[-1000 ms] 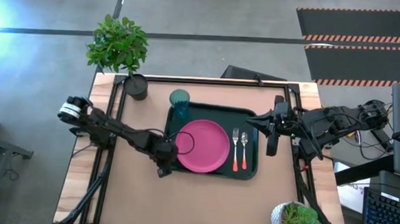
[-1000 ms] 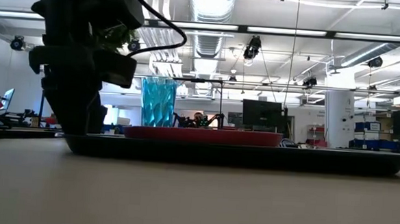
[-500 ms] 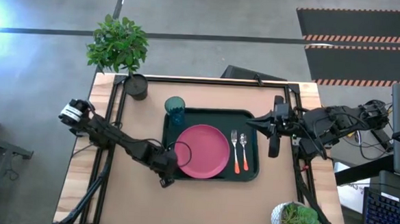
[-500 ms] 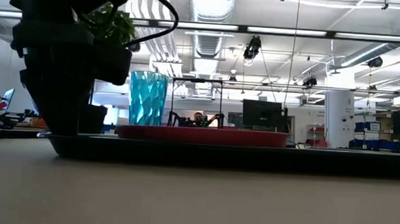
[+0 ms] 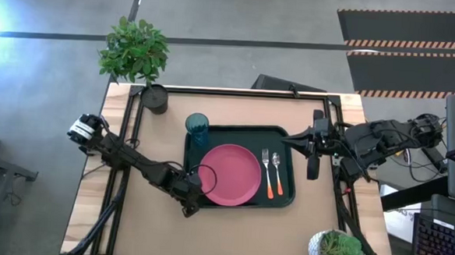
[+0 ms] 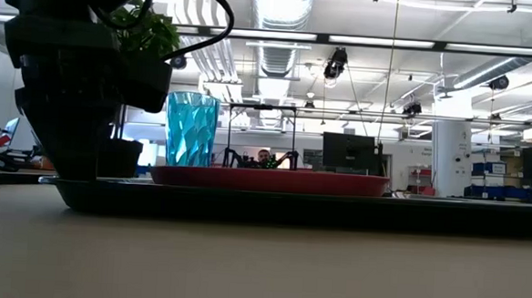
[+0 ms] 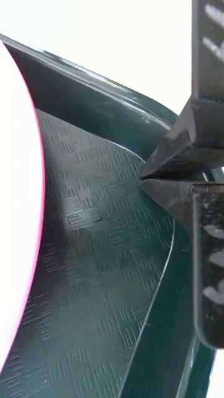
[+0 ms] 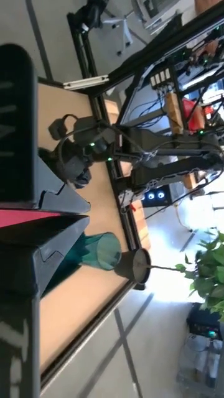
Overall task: Pick and place plate/cup/fork/spoon on tray
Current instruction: Move the green tray to the center of the table
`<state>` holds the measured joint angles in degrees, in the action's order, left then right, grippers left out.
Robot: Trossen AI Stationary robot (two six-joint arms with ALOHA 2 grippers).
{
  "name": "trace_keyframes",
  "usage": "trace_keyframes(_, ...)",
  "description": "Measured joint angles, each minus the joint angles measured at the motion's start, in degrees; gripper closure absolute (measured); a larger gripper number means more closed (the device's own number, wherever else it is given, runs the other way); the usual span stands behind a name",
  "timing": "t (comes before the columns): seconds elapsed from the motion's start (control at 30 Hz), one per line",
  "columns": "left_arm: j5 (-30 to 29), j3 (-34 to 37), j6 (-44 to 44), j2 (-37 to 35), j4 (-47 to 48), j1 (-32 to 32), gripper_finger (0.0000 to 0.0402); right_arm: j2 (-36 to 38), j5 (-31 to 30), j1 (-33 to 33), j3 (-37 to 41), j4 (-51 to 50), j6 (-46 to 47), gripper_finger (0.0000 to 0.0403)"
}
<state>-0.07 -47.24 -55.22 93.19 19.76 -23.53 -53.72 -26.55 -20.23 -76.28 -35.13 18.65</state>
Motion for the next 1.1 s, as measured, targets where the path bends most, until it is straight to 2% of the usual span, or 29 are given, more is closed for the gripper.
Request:
trace_keyframes(0.1, -0.01, 0.2, 0.0, 0.0, -0.01, 0.0, 0.0401, -0.2, -1.09, 0.0, -0.02, -6.09, 5.3, 0.0394)
trace_keyframes(0.23, -0.01, 0.5, 0.02, -0.04, -0.14, 0.0, 0.0401, -2.08, -1.66, -0.01, 1.37, -20.03, 20.26, 0.0394)
trace_keyframes(0.37, -0.09, 0.55, 0.06, -0.04, -0.05, 0.0, 0.0401, -5.97, 4.51, -1.1, 4.67, -27.88, 33.37, 0.0394)
trace_keyframes(0.53, -1.8, 0.23, 1.93, -0.41, 1.07, -0.02, 0.0401, -10.92, 13.26, -3.92, 9.68, -24.27, 37.96, 0.0394)
trace_keyframes(0.63, -6.97, -0.78, 5.13, -2.36, 3.93, -0.05, 0.0402, -12.98, 14.07, -5.52, 11.95, -22.67, 40.39, 0.0394)
trace_keyframes(0.73, -14.05, -4.5, 6.62, -6.21, 12.54, 0.02, 0.0402, -12.9, 14.5, -6.42, 14.66, -19.09, 42.72, 0.0394)
trace_keyframes(0.87, -19.6, -8.4, 7.61, -11.07, 25.07, 0.09, 0.0402, -11.42, 14.92, -7.14, 20.72, -6.74, 44.45, 0.0394)
trace_keyframes(0.97, -24.4, -10.07, 7.5, -15.66, 29.31, 0.15, 0.0402, -11.11, 15.55, -7.43, 25.74, 3.26, 45.06, 0.0394)
trace_keyframes(1.1, -30.43, -10.51, 6.11, -20.75, 31.99, 0.16, 0.0402, -12.07, 17.58, -7.58, 31.06, 6.99, 49.5, 0.0394)
